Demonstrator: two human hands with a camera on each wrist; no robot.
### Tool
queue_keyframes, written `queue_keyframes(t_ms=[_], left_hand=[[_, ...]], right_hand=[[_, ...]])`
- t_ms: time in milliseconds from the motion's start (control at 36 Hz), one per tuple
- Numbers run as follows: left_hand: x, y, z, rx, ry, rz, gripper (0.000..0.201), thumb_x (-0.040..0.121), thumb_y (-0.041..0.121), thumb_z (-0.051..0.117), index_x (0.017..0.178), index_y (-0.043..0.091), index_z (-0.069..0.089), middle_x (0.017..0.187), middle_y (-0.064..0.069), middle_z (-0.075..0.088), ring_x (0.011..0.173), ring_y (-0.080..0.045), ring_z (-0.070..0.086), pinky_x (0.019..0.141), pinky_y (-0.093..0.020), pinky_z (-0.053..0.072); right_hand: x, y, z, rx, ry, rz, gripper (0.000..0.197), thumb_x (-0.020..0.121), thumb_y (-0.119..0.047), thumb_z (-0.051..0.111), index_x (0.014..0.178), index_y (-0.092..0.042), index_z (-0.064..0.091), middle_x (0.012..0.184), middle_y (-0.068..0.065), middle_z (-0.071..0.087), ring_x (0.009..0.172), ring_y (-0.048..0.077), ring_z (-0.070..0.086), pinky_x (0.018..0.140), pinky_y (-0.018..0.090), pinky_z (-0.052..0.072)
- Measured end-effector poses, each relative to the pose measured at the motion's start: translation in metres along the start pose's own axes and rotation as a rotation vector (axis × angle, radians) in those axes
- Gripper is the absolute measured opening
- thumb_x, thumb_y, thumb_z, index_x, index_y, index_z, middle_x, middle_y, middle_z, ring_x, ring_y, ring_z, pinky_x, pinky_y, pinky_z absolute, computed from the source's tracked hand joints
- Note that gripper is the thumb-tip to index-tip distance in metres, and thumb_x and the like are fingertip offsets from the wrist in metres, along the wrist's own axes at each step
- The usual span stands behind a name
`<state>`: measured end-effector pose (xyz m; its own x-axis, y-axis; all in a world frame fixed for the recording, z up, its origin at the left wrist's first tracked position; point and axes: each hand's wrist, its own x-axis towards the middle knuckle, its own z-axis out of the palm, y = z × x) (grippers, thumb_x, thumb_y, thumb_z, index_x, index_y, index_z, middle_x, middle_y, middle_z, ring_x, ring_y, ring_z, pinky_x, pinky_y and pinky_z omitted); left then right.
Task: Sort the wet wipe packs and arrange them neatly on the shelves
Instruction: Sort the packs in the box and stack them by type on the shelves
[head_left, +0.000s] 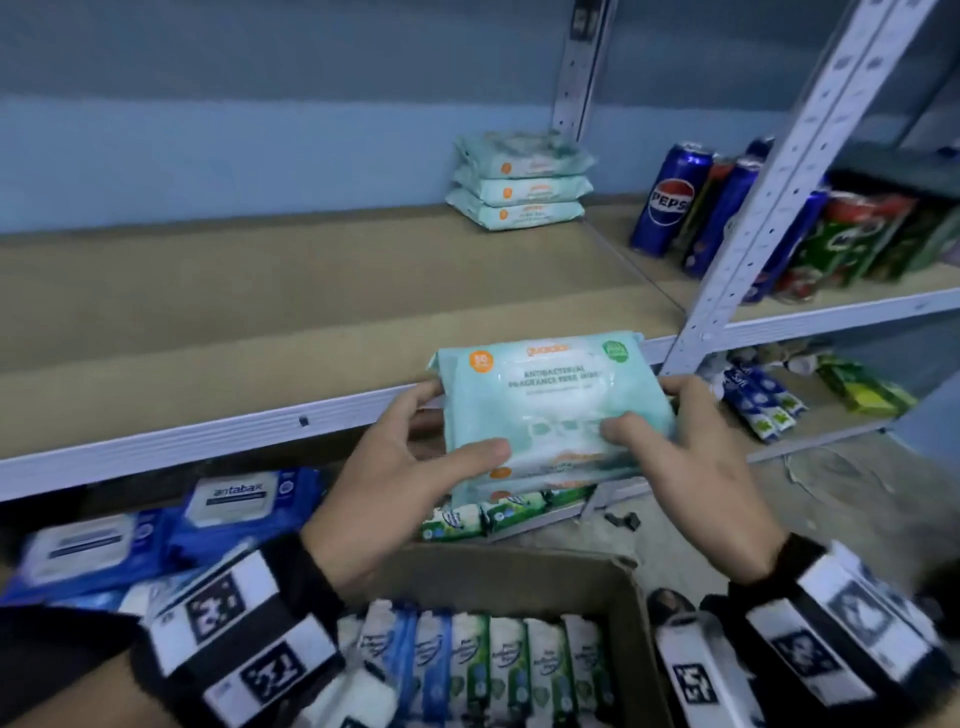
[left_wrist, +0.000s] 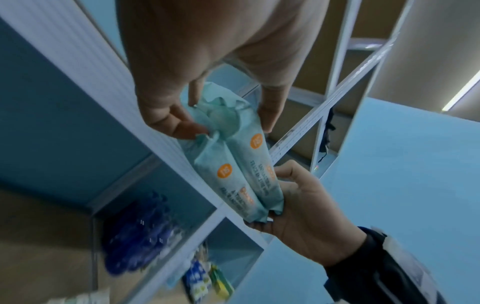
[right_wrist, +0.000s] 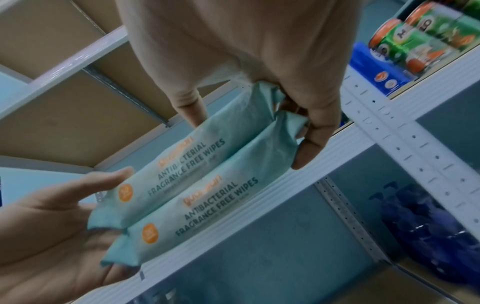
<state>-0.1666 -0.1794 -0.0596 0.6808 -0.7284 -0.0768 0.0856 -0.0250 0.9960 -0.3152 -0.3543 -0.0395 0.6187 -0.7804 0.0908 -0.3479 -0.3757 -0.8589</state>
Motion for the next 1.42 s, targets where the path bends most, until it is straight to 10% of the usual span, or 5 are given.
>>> queue_keyframes(t_ms=[472,667,1055,1250,1417], left_hand=[[0.059,0.039,-0.077,-0.238,0.171,0.214,0.050,0.077,0.017,0.070,0.127,0.016,0.062,0.119,-0.002,0.070,0.108,-0.023,0.068,0.086,-0.033,0.057],[0.076,0.040,-0.094,-0.185,0.282,0.089,0.049,0.080,0.043,0.067,0.119,0.013,0.069,0.113,-0.008,0.072,0.111,-0.030,0.066,0.104,-0.051,0.045],[0.079,0.034,-0.101,-0.082,0.442,-0.046,0.022,0.095,0.025,0.062,0.104,0.010,0.075,0.083,-0.002,0.074,0.053,-0.004,0.061,0.041,-0.012,0.039],[0.083,0.033,-0.106,-0.043,0.425,-0.101,0.025,0.091,0.029,0.067,0.099,0.007,0.074,0.057,-0.002,0.054,0.040,-0.009,0.040,0.038,-0.019,0.027],[0.081,0.036,-0.109,0.023,0.430,-0.128,0.022,0.086,0.019,0.067,0.066,0.012,0.065,0.047,-0.005,0.045,0.040,-0.012,0.036,0.036,-0.018,0.025]], right_hand=[[0.053,-0.059,0.069,0.210,-0.017,-0.235,0.041,0.078,-0.039,0.078,0.114,-0.031,0.060,0.092,-0.024,0.067,0.085,-0.007,0.062,0.064,0.006,0.044],[0.077,-0.054,0.089,0.213,-0.097,-0.158,0.043,0.078,-0.051,0.074,0.114,-0.031,0.064,0.098,-0.016,0.072,0.095,0.005,0.067,0.086,0.039,0.055],[0.101,-0.037,0.086,0.395,-0.185,0.048,0.027,0.099,-0.029,0.052,0.097,-0.018,0.076,0.096,0.001,0.076,0.096,0.020,0.072,0.080,0.030,0.055],[0.108,-0.027,0.089,0.635,-0.234,0.185,0.025,0.091,-0.018,0.061,0.104,0.000,0.072,0.104,0.026,0.070,0.087,0.032,0.061,0.072,0.038,0.039],[0.110,-0.024,0.087,0.605,-0.260,0.200,0.015,0.089,-0.018,0.065,0.093,-0.010,0.076,0.079,0.006,0.072,0.062,0.011,0.060,0.056,0.028,0.036]])
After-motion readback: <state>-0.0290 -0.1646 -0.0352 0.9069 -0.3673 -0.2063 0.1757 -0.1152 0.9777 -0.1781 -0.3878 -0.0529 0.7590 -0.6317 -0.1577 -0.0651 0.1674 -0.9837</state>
